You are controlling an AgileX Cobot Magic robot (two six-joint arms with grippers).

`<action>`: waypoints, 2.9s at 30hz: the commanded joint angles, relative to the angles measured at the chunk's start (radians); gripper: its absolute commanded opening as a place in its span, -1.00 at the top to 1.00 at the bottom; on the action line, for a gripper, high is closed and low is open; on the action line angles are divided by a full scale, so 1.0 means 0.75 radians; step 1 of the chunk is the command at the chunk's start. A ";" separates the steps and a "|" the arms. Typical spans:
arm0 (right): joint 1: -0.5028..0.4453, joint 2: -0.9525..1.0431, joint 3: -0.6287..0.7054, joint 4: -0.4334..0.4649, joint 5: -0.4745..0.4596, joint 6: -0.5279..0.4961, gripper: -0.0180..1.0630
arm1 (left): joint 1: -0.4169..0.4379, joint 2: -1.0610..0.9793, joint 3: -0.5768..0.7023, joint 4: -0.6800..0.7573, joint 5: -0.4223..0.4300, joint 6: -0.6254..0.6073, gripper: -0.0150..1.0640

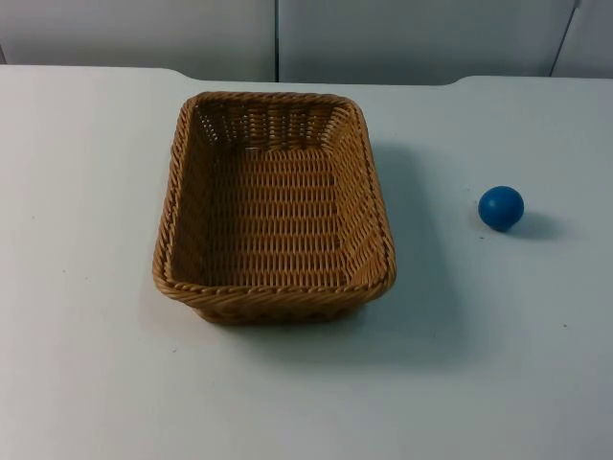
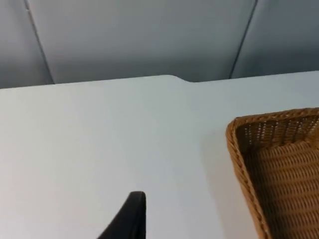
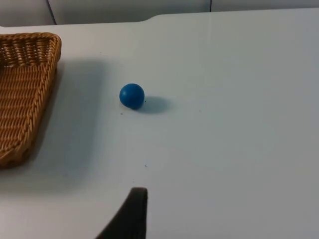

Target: Pick up the basket with the left hand and place the ball into the basket with the right hand.

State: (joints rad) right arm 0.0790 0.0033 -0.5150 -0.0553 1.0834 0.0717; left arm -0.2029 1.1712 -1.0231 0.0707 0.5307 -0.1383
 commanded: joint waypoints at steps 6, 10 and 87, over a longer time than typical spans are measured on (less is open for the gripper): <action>0.003 -0.004 0.008 -0.019 -0.006 0.011 -0.96 | -0.224 0.406 -0.081 0.428 -0.177 -0.588 -0.98; 0.003 -0.004 0.008 -0.019 -0.006 0.011 -0.96 | -0.236 0.558 -0.081 0.435 -0.307 -0.699 -0.98; 0.003 -0.004 0.008 -0.019 -0.006 0.006 -0.96 | -0.104 0.940 -0.518 -0.577 0.221 -0.004 0.98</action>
State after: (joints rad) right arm 0.0790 0.0033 -0.5150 -0.0590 1.0834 0.0777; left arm -0.2844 1.8981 -1.4097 -0.3154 0.7038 -0.1580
